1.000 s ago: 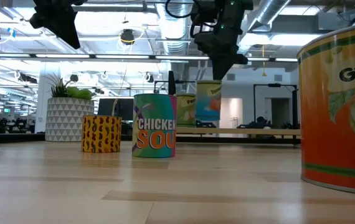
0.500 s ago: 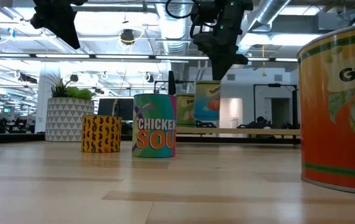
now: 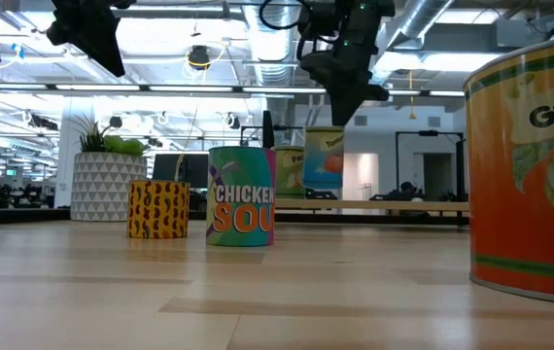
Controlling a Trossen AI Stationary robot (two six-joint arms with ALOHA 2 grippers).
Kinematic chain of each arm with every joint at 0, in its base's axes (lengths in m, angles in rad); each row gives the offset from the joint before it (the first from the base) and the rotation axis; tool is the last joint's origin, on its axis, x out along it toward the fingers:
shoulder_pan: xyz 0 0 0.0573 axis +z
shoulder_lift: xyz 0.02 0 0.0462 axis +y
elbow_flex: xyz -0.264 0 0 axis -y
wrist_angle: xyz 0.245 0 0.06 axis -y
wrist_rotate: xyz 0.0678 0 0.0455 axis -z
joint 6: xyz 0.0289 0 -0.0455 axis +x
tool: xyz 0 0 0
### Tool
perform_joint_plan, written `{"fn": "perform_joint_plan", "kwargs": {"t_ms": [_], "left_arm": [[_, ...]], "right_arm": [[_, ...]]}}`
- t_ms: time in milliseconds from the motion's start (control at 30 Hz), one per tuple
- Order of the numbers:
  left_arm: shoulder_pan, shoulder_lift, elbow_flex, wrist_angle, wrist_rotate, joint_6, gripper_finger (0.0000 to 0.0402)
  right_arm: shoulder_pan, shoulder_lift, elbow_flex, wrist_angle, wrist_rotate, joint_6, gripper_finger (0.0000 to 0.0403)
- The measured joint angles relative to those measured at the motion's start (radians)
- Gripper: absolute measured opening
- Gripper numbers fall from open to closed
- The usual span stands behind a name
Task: Pick and place cans onto a shelf
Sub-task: Put the canned tomatoes on the shelf
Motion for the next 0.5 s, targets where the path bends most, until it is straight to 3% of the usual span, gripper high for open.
{"fn": "perform_joint_plan", "kwargs": {"t_ms": [200, 500], "left_arm": [[0.000, 0.000, 0.000, 0.000, 0.000, 0.013, 0.0000], [0.000, 0.000, 0.000, 0.000, -0.001, 0.001, 0.0000]], "right_arm": [[0.020, -0.001, -0.037, 0.009, 0.000, -0.077, 0.0000], [0.019, -0.001, -0.053, 0.019, 0.006, -0.012, 0.0021]]}}
